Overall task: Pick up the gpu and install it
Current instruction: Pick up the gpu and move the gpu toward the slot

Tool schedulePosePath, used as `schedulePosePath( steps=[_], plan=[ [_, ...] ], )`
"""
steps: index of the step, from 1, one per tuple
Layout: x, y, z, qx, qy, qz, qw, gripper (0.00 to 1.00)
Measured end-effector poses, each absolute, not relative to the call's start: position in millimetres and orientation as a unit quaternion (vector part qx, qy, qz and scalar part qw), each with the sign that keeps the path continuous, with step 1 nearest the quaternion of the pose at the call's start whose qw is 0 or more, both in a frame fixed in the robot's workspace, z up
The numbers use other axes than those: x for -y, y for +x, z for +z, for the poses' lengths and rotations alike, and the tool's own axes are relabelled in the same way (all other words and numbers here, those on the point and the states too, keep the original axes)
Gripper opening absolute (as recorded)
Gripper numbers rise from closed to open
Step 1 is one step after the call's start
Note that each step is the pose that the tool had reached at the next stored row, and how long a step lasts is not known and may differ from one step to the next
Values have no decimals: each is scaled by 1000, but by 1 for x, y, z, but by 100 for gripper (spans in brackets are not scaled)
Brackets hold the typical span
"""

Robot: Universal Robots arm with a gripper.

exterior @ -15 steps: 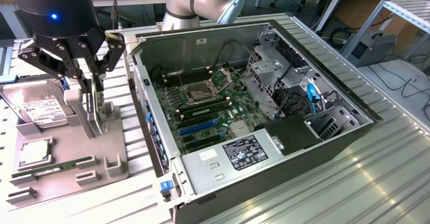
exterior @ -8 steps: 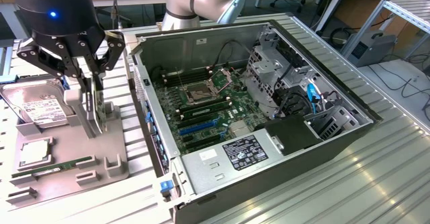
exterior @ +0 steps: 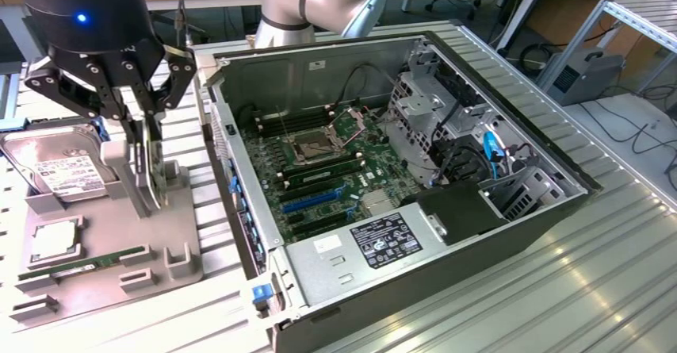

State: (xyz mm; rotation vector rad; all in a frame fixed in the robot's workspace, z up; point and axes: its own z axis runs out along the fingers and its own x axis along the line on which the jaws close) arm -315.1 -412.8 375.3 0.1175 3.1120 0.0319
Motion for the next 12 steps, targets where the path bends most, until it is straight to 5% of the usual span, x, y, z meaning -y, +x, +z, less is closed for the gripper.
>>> schedulePosePath(
  steps=[12],
  plan=[
    [413, -315, 380, -999, 38, 10, 14, 27]
  ],
)
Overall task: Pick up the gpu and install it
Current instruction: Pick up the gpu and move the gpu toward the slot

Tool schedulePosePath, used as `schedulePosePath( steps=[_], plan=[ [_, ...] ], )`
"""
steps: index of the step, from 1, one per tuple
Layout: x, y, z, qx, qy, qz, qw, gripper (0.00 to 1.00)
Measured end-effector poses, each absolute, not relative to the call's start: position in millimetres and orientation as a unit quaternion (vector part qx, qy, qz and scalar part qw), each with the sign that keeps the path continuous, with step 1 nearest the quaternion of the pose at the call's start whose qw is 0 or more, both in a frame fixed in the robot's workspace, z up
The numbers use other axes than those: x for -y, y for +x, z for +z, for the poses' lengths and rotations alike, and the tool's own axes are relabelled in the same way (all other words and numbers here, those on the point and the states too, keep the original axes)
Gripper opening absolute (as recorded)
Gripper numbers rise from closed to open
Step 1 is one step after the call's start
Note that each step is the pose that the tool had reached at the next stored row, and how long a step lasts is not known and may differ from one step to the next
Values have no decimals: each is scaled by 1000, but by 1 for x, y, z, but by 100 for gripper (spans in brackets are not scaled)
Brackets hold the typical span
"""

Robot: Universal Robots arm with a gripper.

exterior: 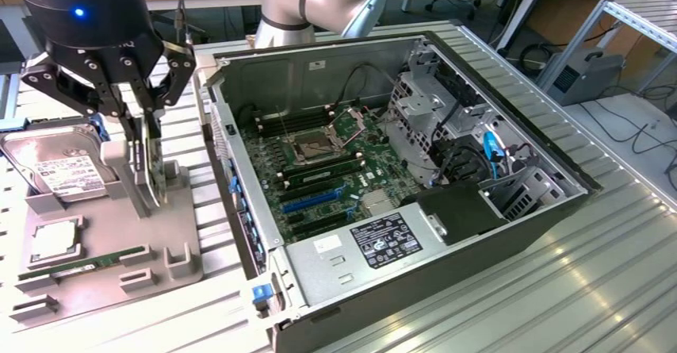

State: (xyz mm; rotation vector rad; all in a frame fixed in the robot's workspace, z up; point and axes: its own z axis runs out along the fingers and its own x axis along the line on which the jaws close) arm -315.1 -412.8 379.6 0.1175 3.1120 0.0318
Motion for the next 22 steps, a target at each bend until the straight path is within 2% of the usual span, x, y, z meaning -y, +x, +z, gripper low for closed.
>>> schedulePosePath(
  steps=[22],
  plan=[
    [413, -315, 389, -999, 38, 10, 14, 27]
  ],
)
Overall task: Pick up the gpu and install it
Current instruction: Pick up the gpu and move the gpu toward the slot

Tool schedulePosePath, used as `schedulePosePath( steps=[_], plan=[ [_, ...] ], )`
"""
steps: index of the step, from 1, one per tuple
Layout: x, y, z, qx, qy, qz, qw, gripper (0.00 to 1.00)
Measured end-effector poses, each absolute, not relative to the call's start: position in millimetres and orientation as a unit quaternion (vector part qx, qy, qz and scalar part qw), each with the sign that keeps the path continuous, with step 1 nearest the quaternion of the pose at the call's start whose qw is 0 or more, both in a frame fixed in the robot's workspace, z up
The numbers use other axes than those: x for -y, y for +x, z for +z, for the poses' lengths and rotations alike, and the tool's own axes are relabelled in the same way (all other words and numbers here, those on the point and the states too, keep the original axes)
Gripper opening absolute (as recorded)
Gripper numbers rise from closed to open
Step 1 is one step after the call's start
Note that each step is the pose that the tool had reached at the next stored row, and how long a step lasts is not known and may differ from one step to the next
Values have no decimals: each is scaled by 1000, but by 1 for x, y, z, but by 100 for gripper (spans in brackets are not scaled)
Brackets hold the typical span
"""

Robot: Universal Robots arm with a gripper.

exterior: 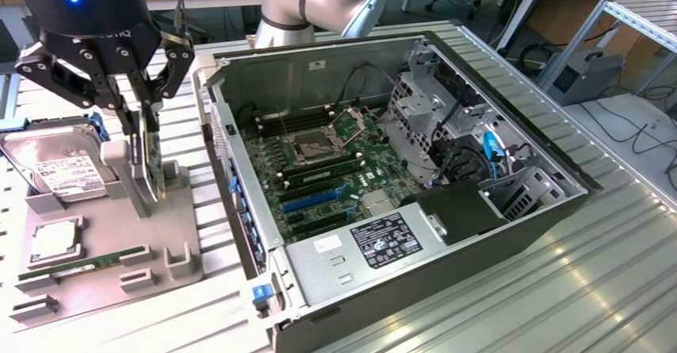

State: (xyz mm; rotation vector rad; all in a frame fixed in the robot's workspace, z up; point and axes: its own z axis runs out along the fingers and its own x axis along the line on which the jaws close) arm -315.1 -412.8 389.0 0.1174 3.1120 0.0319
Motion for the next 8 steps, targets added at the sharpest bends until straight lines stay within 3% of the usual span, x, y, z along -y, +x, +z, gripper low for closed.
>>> schedulePosePath(
  steps=[8],
  plan=[
    [413, -315, 391, -999, 38, 10, 14, 27]
  ],
)
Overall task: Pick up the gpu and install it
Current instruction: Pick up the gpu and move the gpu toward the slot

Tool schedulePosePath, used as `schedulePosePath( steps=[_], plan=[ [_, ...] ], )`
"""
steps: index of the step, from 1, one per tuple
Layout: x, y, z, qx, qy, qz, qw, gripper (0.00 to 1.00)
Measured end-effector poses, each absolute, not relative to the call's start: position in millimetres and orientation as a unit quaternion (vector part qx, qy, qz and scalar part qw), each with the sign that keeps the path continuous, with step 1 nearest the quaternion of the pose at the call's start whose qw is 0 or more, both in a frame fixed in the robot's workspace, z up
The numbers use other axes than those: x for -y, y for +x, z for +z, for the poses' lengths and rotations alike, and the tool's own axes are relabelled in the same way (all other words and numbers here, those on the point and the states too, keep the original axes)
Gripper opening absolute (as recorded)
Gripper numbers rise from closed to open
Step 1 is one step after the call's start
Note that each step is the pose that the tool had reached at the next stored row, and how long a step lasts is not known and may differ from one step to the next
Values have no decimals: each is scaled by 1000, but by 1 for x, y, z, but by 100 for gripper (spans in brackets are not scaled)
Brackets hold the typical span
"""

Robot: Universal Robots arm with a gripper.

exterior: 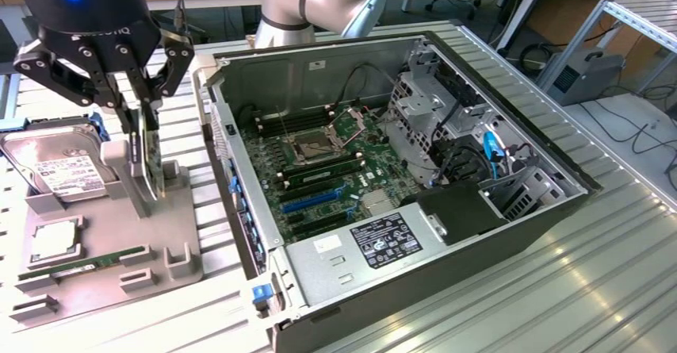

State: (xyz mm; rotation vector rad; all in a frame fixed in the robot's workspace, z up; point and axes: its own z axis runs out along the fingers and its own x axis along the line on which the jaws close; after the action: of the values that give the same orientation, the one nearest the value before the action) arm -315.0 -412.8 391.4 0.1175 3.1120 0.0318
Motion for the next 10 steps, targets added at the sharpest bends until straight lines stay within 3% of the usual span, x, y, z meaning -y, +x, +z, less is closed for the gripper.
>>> schedulePosePath(
  steps=[10],
  plan=[
    [413, -315, 395, -999, 38, 10, 14, 27]
  ],
)
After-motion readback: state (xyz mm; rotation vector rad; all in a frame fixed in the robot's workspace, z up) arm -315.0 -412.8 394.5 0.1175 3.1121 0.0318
